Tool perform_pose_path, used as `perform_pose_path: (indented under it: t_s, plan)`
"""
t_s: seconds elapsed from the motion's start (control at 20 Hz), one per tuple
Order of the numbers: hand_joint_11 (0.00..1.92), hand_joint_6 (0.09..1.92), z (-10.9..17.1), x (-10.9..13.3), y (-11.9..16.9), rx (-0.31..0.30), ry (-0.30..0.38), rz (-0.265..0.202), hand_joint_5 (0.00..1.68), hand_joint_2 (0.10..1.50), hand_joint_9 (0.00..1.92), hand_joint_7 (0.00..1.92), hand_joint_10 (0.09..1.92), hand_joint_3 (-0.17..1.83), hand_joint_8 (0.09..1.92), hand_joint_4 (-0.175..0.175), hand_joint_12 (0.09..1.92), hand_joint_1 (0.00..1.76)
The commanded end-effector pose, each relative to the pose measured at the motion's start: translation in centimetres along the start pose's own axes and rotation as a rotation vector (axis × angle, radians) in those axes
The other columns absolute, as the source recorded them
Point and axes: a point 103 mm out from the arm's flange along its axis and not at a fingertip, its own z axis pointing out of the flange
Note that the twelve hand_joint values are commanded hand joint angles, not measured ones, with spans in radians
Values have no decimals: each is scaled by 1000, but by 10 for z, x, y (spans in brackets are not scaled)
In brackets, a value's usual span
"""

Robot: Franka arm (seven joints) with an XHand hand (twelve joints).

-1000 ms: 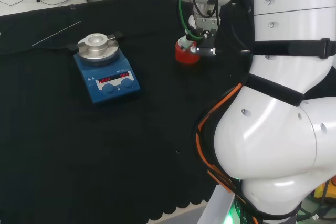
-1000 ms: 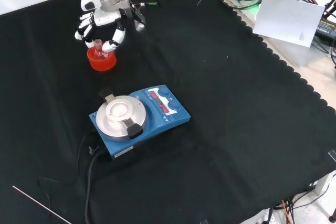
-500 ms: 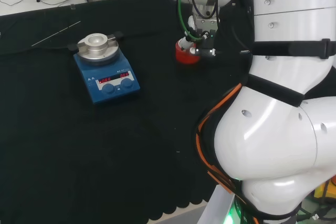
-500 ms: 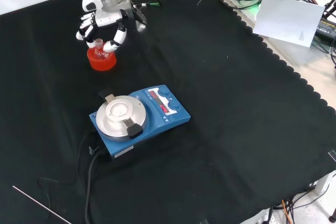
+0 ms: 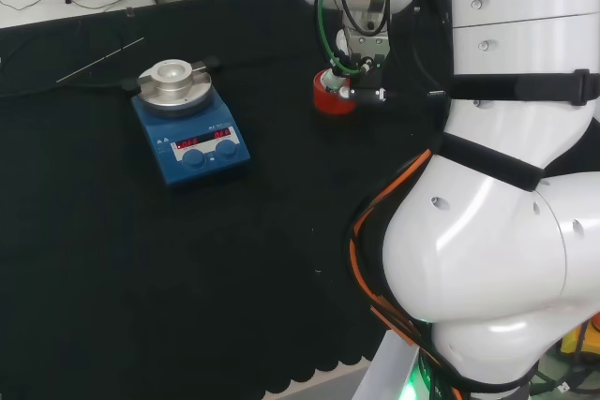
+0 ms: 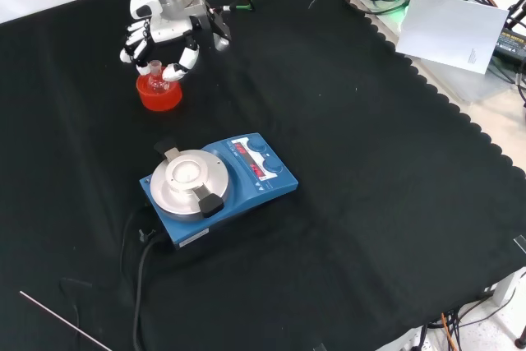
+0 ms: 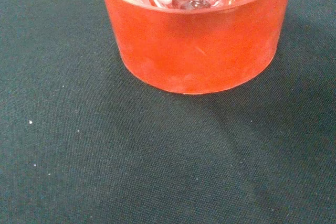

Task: Pick up the round-bottom flask.

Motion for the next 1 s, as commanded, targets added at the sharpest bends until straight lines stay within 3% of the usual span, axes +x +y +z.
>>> perform_pose_path:
  t_s: [0.05,0.35,0.75,1.0]
  plan:
    - [0,878,-1,-2,0,-6,2,1,611,741,267,168,692,701,652,-67,1302,988]
    - [0,884,-4,-2,-1,-25,-8,9,617,741,267,168,692,707,653,-67,1302,991]
    - [0,937,-9,-10,0,-37,-28,32,749,755,283,176,696,726,657,-67,1328,1025]
    - [0,947,-6,-12,0,-24,-32,37,717,742,286,177,694,737,659,-72,1335,1027]
